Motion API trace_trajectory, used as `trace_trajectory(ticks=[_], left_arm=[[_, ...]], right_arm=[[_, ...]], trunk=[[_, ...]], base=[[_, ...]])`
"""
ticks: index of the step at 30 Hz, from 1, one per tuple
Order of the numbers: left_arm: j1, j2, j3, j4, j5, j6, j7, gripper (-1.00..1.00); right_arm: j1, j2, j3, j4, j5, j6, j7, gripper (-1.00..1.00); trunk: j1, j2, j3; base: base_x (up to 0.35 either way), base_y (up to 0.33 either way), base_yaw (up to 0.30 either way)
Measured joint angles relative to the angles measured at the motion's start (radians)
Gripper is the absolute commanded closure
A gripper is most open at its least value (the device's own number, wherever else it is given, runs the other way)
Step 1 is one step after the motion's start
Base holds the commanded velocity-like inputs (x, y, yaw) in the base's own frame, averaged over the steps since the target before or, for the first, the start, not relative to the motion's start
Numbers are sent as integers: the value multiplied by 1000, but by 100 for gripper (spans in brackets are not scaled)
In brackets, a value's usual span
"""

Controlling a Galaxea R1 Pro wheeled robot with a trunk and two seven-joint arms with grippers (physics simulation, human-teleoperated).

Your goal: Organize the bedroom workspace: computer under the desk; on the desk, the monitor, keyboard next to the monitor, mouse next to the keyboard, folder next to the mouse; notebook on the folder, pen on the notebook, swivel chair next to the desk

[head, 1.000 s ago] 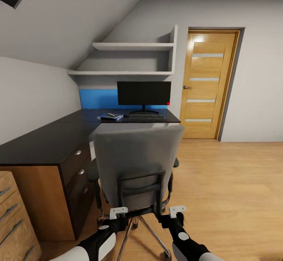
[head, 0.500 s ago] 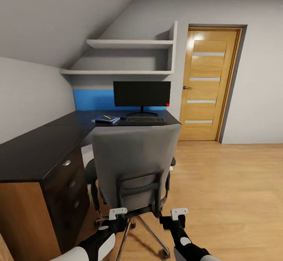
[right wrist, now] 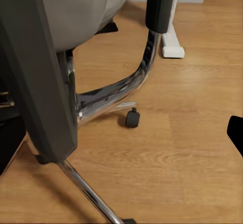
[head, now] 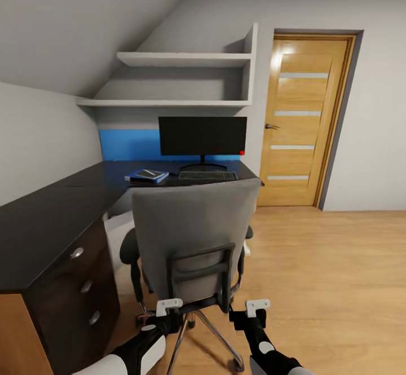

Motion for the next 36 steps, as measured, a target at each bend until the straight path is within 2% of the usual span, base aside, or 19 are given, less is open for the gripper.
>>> trace_trajectory(ticks=[18,28,32,36], left_arm=[[0,0,4,7,-1,-1,2,-100],[0,0,4,6,-4,-2,1,-100],[0,0,-6,6,-43,-2,3,-100],[0,0,-3,6,-59,-9,4,-100]], right_arm=[[0,0,0,0,0,0,0,-100],[0,0,0,0,0,-1,0,-100],[0,0,0,0,0,-1,0,-100],[0,0,0,0,0,-1,0,-100]], trunk=[[0,0,0],[0,0,0],[0,0,0],[0,0,0]], base=[[301,-191,0],[322,-26,0],[329,0,0],[330,0,0]])
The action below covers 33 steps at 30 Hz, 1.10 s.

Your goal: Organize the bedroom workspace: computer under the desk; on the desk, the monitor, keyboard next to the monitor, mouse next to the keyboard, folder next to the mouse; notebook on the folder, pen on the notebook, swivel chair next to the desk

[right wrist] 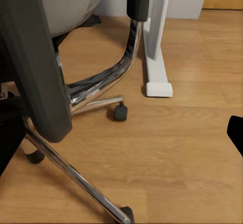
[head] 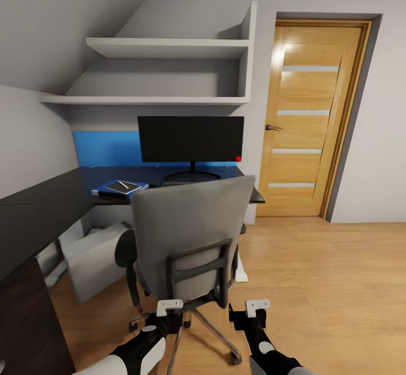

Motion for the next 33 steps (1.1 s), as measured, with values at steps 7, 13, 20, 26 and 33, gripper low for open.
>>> trace_trajectory(ticks=[7,13,20,26,33], left_arm=[[0,0,-1,2,-3,-4,-1,-100],[0,0,0,2,-3,-5,-1,-100],[0,0,-1,2,0,-4,-1,-100],[0,0,-5,1,-4,-3,-5,-100],[0,0,-5,1,-4,-3,-6,-100]], right_arm=[[0,1,0,0,0,0,0,-100],[0,2,0,0,0,0,0,-100],[0,2,1,0,0,0,0,-100],[0,2,1,0,0,0,0,-100],[0,2,1,0,0,0,0,-100]], trunk=[[0,0,0],[0,0,0],[0,0,0],[1,0,0],[1,0,0]], base=[[331,0,0],[331,0,0],[266,-42,0],[-176,-146,0],[-318,-31,0]])
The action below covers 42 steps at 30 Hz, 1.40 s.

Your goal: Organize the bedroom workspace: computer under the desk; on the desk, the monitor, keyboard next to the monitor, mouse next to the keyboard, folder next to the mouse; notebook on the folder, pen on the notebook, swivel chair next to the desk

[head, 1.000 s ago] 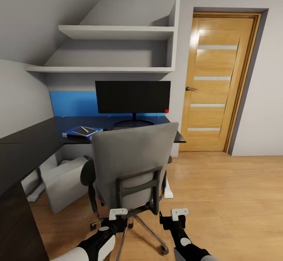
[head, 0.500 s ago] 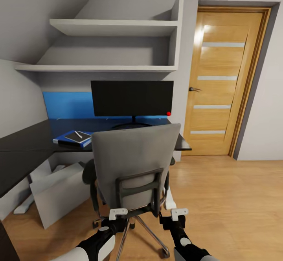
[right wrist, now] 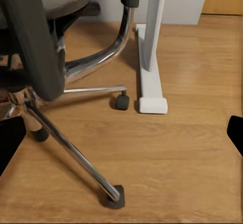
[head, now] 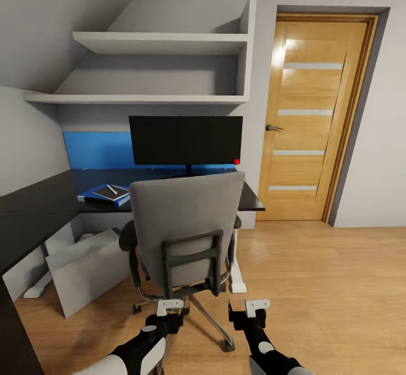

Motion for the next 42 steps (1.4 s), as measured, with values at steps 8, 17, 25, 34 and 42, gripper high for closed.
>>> trace_trajectory(ticks=[8,17,25,34,42], left_arm=[[0,0,0,0,0,0,0,-100],[0,0,0,0,0,0,6,-100],[0,1,1,-1,3,-1,2,-100],[-1,2,11,70,10,-1,0,-100],[0,6,14,91,24,0,-2,-100]], right_arm=[[0,0,1,0,1,1,0,-100],[0,-1,0,0,1,0,0,-100],[0,-4,-1,0,2,0,0,-100],[0,-101,-10,-3,-7,-127,0,-100],[1,-99,-6,31,-8,-157,-2,-100]], trunk=[[0,0,0],[-23,42,19],[-54,98,44],[-89,161,72],[-119,217,97]], base=[[-336,-1,0],[-337,0,0],[-226,0,0],[0,0,0],[0,0,0]])
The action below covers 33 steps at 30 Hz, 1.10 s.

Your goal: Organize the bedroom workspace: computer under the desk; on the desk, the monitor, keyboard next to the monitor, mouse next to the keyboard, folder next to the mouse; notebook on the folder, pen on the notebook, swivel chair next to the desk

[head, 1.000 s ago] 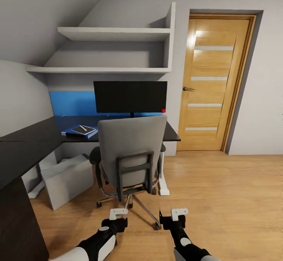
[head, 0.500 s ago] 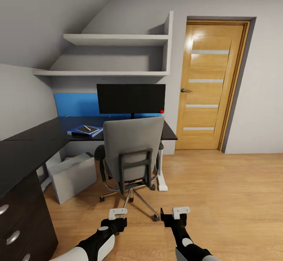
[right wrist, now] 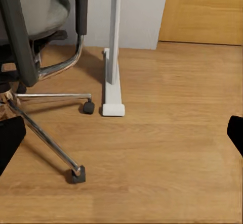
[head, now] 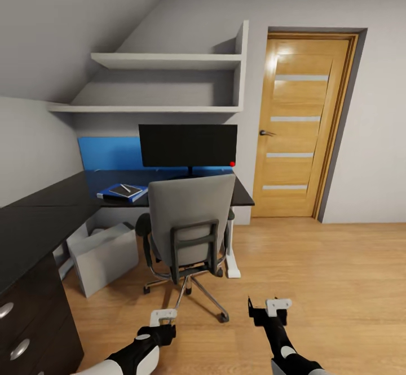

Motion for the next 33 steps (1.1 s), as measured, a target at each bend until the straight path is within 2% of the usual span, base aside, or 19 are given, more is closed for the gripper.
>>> trace_trajectory(ticks=[2,3,5,7,9,10,12,15,33], left_arm=[[0,5,3,53,29,-1,0,-100],[0,16,4,79,69,-1,1,-100],[0,39,4,96,124,-1,1,-100],[5,49,3,102,155,-2,1,-100],[15,53,3,104,168,-2,1,-100],[37,57,4,106,179,-3,1,-100],[78,60,4,107,187,-4,1,-100],[102,61,3,106,189,-4,0,-100],[111,60,0,106,189,-4,-2,-100]], right_arm=[[6,0,-1,59,-5,1,-1,-100],[25,1,-1,82,-8,4,0,-100],[72,0,0,95,-9,3,-1,-100],[98,-2,-1,99,-10,5,-3,-100],[109,-4,-1,101,-9,7,-3,-100],[122,-6,-2,102,-9,9,-5,-100],[157,-7,-2,103,-8,10,-5,-100],[186,-4,1,105,-7,12,-4,-100],[197,-6,1,104,-6,11,-3,-100]], trunk=[[-8,14,6],[-11,21,9],[-19,35,16],[-27,49,22],[-35,63,28],[-38,70,31],[-46,84,37],[-58,105,47],[-127,231,103]], base=[[0,0,0],[0,0,0],[0,0,0],[0,0,0],[0,0,0],[0,0,0],[0,0,0],[0,0,0],[0,0,0]])
